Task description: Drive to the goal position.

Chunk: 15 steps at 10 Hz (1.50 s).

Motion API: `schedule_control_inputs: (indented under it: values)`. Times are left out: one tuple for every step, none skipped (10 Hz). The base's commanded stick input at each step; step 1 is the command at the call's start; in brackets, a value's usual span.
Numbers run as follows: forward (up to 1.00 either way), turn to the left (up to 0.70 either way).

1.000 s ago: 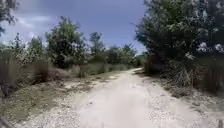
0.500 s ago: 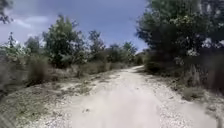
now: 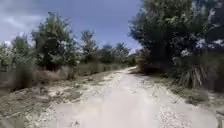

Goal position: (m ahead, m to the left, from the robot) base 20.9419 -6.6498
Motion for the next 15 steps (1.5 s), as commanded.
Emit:
schedule_control_inputs:
  values:
    - [0.5,0.0]
    - [0.5,0.0]
    - [0.5,0.0]
    - [0.5,0.0]
    - [0.5,0.0]
    - [0.5,0.0]
    - [0.5,0.0]
    - [0.5,0.0]
    - [0.5,0.0]
    - [0.5,0.0]
    - [0.5,0.0]
    - [0.5,0.0]
    - [0.5,0.0]
    - [0.5,0.07]
    - [0.5,0.06]
